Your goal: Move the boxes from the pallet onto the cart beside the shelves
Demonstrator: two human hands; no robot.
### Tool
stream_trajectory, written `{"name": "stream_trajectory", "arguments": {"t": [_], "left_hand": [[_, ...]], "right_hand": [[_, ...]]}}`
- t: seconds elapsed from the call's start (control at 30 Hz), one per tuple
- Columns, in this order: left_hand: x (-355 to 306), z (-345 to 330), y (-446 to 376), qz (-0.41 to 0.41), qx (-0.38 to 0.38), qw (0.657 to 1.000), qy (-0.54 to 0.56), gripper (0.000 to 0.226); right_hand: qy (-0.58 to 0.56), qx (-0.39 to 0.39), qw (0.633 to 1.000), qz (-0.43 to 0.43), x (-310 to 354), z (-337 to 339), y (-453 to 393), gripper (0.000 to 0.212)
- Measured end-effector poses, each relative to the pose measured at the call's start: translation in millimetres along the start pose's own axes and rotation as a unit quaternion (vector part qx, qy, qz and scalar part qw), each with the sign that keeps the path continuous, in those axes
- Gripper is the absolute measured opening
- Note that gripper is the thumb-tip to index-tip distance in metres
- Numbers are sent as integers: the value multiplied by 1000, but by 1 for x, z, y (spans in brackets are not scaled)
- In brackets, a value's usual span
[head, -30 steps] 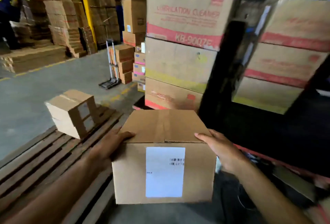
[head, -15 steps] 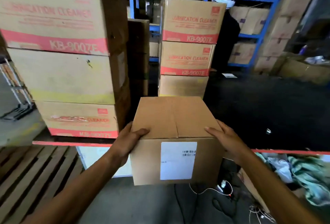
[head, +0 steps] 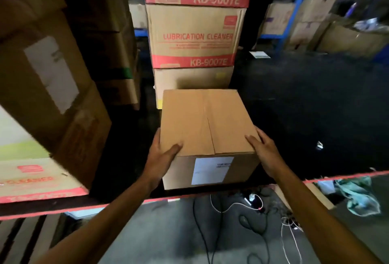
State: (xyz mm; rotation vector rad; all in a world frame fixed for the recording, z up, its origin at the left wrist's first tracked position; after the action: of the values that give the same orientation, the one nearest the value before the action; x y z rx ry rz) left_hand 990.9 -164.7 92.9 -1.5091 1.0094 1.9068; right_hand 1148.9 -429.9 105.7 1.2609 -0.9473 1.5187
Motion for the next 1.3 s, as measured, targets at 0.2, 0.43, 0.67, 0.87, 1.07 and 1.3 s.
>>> {"name": "stream_trajectory", "arguments": {"t": [0.2, 0.43, 0.67, 0.87, 1.07, 1.3], "left_hand": [[-8, -27, -35, 4, -5, 1000, 13, 68], [-15, -43, -42, 25, -7, 1000, 4, 67], [-25, -37, -12, 65, -33, 990, -123, 77], [0, 2, 70, 76, -114, 971, -198, 69], [50, 120, 167, 127, -228, 942, -209, 54], [95, 295, 305, 207, -360, 891, -184, 62]], "right_hand": [[24, -24, 999, 17, -6, 13, -51, 44], [50, -12, 998, 27, -9, 24, -72, 43], [297, -52, 947, 109, 31, 29, -56, 43], [229, 23, 916, 329, 67, -44, 7, 50], [145, 213, 881, 397, 61, -189, 110, 35], [143, 425, 800, 398, 79, -366, 258, 45]]}}
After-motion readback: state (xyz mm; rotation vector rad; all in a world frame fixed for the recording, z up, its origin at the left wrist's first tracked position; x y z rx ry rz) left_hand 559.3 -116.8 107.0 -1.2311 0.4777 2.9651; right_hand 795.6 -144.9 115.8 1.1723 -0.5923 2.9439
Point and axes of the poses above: each hand's wrist, its own y-axis away from the middle knuckle, its own z-axis out of the back of the hand, x = y × z, the point moved 9 cm from there along -y, towards the middle knuckle, and after that the axes turned 10 degrees about z, right-handed, at the moved point
